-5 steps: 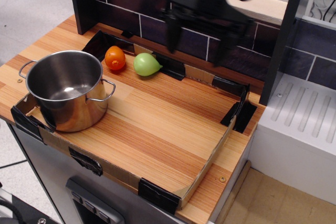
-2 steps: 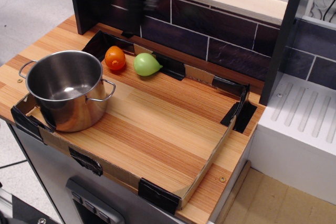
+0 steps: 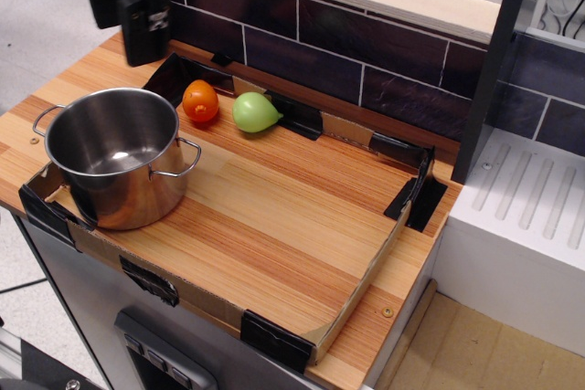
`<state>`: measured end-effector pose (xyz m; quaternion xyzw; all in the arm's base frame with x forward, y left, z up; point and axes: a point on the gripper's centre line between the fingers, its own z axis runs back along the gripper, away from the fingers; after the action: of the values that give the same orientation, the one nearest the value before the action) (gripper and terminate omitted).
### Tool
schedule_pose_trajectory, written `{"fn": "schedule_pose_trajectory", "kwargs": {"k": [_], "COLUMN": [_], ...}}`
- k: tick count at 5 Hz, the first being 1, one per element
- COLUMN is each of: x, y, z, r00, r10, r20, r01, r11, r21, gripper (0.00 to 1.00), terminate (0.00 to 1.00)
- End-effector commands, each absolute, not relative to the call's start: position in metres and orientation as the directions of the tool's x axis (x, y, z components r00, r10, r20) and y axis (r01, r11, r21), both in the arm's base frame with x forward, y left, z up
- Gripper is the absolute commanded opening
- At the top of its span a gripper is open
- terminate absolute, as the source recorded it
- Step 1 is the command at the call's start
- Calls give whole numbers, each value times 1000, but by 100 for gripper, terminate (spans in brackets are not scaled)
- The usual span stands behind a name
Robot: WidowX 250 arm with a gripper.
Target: Topple metal pot
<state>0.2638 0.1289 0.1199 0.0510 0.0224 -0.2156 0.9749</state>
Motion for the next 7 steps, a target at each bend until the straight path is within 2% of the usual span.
{"fn": "schedule_pose_trajectory", "kwargs": {"k": [1, 2, 5, 6, 7], "x": [278, 279, 284, 284, 284], "y": [159, 161, 153, 154, 156], "z": [104, 87, 71, 72, 72], "r00": [905, 914, 921, 927, 931], "r10": [-422, -403, -388, -374, -365], "r20": [-57, -37, -32, -15, 14], "r01": [426, 403, 388, 372, 359], "r11": [891, 900, 910, 918, 921], "r21": [156, 167, 146, 140, 155], "gripper": [100, 100, 100, 0, 0], "terminate": [0, 0, 0, 0, 0]}}
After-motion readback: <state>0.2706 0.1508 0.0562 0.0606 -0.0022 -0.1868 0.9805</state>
